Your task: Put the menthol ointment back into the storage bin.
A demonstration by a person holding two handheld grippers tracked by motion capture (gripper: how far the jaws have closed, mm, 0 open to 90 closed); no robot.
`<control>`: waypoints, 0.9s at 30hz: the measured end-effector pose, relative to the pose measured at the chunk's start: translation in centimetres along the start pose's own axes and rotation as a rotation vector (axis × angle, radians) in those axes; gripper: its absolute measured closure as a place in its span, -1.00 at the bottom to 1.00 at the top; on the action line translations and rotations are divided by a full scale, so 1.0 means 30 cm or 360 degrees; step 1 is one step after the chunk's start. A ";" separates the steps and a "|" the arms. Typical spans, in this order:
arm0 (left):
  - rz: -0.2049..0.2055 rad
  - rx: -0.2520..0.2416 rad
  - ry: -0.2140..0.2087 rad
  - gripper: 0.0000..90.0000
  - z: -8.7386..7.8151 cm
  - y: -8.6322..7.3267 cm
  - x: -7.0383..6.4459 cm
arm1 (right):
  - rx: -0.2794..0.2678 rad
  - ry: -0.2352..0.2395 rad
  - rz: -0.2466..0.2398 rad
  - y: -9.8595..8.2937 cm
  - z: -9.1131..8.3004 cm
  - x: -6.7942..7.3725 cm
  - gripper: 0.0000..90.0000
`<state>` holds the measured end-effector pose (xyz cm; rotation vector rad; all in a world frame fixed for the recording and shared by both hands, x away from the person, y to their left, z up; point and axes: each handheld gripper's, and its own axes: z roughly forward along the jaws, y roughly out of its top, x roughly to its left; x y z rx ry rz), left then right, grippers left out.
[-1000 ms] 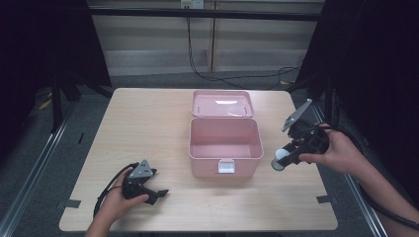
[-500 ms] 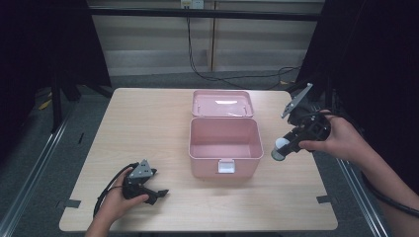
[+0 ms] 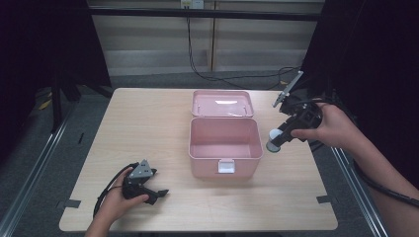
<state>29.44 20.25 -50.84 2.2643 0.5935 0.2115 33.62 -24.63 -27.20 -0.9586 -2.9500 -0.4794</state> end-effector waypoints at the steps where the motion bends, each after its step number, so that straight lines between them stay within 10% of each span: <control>1: 0.0000 0.0000 0.0000 -0.73 0.000 0.000 0.000 | 0.0000 0.0000 0.0000 0.000 0.000 0.000 0.12; 27: 0.0000 -0.0001 -0.0001 -0.73 0.000 0.000 0.000 | -0.0021 -0.0018 0.0061 0.176 0.093 -0.020 0.12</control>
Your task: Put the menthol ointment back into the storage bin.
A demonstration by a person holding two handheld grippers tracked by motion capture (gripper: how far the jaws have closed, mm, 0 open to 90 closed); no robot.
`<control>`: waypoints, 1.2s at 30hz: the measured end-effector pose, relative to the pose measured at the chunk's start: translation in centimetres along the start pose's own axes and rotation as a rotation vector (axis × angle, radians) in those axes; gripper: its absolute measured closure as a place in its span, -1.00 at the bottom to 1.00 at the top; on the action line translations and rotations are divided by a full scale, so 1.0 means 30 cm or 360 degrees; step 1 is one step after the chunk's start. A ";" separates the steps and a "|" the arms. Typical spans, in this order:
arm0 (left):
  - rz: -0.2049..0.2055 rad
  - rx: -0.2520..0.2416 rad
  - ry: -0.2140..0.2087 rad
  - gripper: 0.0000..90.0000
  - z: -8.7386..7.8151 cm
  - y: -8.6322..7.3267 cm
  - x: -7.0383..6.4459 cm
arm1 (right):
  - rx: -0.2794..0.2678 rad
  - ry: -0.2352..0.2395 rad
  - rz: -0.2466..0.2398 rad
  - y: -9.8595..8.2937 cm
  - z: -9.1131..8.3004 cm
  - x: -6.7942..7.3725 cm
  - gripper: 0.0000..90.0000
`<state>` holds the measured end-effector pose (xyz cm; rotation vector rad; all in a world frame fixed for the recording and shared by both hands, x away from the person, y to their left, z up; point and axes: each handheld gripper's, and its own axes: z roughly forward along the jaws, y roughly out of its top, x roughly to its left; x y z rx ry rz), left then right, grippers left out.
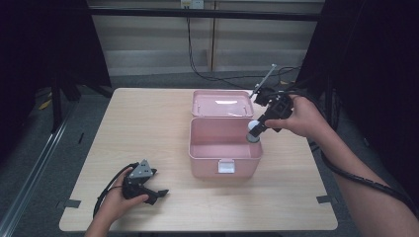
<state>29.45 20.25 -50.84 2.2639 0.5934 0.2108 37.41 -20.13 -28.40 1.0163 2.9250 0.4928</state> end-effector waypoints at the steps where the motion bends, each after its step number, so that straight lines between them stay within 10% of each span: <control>1: 0.0001 0.0000 -0.0001 -0.73 0.000 0.000 0.000 | -0.0005 -0.0002 -0.0012 0.004 0.007 -0.005 0.12; 36: -0.0002 -0.0001 -0.0001 -0.74 0.000 0.000 0.000 | 0.0051 -0.0026 0.0214 0.109 0.278 -0.072 0.12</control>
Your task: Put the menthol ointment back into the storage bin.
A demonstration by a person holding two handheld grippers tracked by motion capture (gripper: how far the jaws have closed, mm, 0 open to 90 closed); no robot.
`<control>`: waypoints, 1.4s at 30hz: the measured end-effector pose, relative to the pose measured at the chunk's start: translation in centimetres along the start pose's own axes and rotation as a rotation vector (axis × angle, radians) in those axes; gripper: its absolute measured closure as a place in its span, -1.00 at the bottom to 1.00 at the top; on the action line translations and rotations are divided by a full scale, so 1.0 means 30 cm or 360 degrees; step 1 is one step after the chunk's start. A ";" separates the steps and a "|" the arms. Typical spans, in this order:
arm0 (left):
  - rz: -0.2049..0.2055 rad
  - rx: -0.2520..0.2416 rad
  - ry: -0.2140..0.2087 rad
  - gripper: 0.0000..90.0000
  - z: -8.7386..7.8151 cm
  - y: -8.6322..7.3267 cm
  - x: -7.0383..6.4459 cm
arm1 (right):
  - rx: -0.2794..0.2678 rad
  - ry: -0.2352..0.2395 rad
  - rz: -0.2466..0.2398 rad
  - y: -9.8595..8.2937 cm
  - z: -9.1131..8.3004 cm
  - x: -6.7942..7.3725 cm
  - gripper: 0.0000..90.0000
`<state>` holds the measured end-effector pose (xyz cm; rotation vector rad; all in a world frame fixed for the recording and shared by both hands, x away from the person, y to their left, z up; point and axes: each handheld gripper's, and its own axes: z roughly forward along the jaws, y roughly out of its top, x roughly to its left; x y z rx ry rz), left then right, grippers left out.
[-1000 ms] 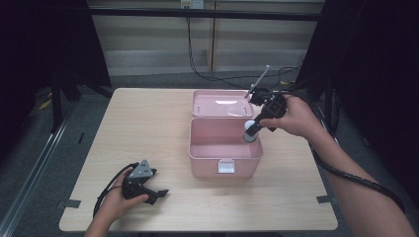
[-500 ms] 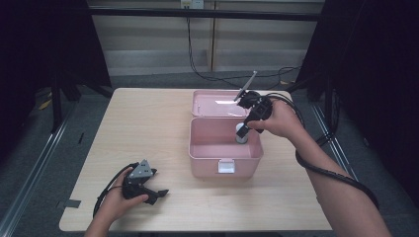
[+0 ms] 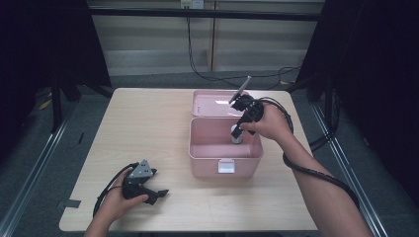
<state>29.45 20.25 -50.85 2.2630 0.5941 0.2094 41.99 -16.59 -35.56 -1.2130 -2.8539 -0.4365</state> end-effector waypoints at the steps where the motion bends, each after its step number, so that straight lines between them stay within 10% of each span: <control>1: 0.0001 0.0001 0.0000 -0.74 0.000 0.000 0.000 | 0.0004 -0.0003 0.0011 0.002 0.004 -0.002 0.12; 42: -0.0008 -0.0007 -0.0005 -0.74 0.001 -0.001 0.001 | 0.0046 -0.0072 0.0254 0.013 0.193 -0.065 0.12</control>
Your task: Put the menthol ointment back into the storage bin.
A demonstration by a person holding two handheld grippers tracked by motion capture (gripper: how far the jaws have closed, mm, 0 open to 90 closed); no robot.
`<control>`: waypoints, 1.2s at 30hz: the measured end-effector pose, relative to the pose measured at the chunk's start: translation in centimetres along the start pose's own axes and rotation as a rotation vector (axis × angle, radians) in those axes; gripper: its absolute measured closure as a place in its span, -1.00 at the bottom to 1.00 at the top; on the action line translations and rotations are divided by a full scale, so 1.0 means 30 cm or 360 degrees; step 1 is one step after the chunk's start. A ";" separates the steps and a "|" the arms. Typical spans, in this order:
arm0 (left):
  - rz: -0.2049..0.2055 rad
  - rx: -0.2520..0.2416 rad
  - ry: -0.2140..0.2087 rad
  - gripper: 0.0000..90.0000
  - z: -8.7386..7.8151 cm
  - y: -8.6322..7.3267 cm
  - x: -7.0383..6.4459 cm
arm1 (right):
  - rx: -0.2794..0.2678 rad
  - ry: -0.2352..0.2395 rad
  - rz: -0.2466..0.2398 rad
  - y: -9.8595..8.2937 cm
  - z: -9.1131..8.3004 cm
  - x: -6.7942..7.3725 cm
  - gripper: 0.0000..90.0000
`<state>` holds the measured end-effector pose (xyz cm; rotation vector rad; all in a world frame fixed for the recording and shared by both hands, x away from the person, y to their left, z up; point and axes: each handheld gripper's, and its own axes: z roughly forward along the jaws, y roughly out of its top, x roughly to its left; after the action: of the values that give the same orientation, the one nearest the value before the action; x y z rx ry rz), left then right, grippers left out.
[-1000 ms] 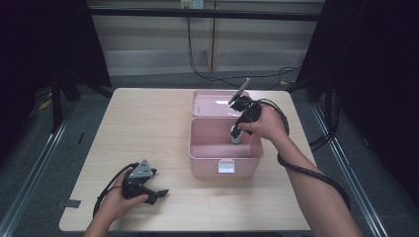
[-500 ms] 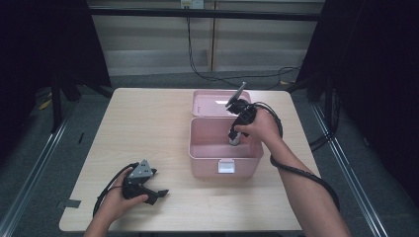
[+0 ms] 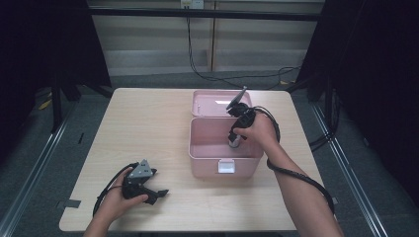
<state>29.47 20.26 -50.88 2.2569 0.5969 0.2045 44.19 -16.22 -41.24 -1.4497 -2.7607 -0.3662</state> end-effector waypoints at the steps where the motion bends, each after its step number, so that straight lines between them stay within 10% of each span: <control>1: 0.0000 0.0000 -0.0001 -0.74 0.000 0.000 0.000 | 0.0001 -0.0001 0.0003 0.000 0.002 0.000 0.12; 36: 0.0007 0.0001 0.0007 -0.74 0.000 0.000 0.000 | 0.0030 -0.0077 0.0048 0.009 0.045 0.023 0.09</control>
<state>29.48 20.27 -50.86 2.2592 0.5944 0.2112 44.16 -15.22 -42.41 -1.5141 -2.7677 -0.3082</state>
